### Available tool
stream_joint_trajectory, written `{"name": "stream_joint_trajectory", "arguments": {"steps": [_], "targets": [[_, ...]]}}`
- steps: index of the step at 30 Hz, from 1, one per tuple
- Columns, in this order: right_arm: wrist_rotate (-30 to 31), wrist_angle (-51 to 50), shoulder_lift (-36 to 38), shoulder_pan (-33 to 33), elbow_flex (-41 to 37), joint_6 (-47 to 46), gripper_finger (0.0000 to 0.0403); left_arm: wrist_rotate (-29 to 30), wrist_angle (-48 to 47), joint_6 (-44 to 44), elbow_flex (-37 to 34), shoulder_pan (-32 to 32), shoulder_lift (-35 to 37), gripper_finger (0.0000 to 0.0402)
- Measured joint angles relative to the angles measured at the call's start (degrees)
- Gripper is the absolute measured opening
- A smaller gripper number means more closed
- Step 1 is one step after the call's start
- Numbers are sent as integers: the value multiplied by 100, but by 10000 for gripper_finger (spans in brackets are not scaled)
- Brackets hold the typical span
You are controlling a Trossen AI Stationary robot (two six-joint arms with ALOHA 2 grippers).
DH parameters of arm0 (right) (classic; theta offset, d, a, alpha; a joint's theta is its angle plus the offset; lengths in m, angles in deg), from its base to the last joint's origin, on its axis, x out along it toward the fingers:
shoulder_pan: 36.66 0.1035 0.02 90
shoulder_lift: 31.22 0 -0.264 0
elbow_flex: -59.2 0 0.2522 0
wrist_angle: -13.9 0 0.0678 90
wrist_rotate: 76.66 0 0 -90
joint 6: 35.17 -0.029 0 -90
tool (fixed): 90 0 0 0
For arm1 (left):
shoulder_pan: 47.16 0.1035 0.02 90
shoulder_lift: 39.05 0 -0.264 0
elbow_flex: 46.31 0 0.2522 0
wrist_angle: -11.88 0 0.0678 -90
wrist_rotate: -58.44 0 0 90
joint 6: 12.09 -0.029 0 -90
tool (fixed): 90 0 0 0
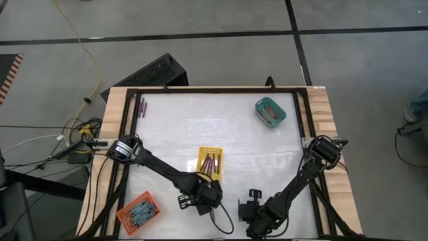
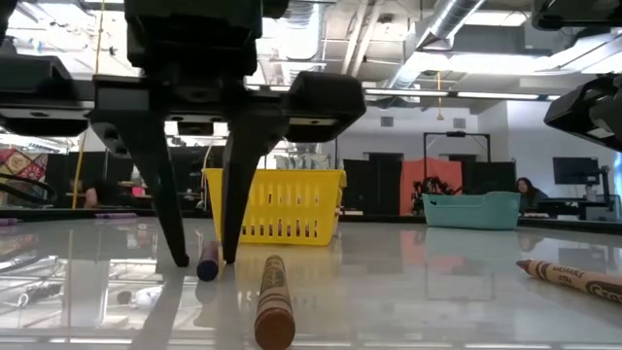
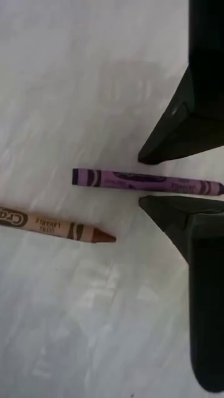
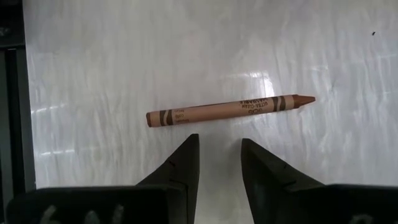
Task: Sort crayons
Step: Put the violet crayon into the yellow basket
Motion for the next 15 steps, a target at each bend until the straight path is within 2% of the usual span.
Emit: {"name": "stream_joint_trajectory", "arguments": {"steps": [4,10,15], "targets": [[4,2,1,0,1,-6,116,48,51,134,-124,0,18,78],[4,-4,1,-44,1,10,116,51,63,83,-130,-39,9,11],[5,-4,1,-39,1,8,116,219,-6,-40,-117,-108,-1,5]]}}
